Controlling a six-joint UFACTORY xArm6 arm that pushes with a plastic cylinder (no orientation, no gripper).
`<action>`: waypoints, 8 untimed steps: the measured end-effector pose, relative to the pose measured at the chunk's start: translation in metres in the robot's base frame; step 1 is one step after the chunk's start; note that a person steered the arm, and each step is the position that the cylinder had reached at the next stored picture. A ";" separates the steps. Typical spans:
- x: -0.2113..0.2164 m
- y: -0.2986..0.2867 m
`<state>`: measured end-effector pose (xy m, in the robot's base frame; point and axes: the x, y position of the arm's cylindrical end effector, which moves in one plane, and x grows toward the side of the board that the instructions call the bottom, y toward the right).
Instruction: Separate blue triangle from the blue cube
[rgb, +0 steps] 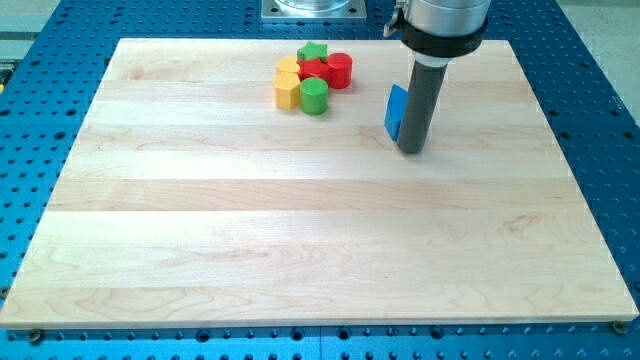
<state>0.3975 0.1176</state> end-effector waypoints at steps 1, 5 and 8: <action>-0.014 0.004; -0.066 0.005; -0.074 -0.020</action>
<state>0.3234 0.0972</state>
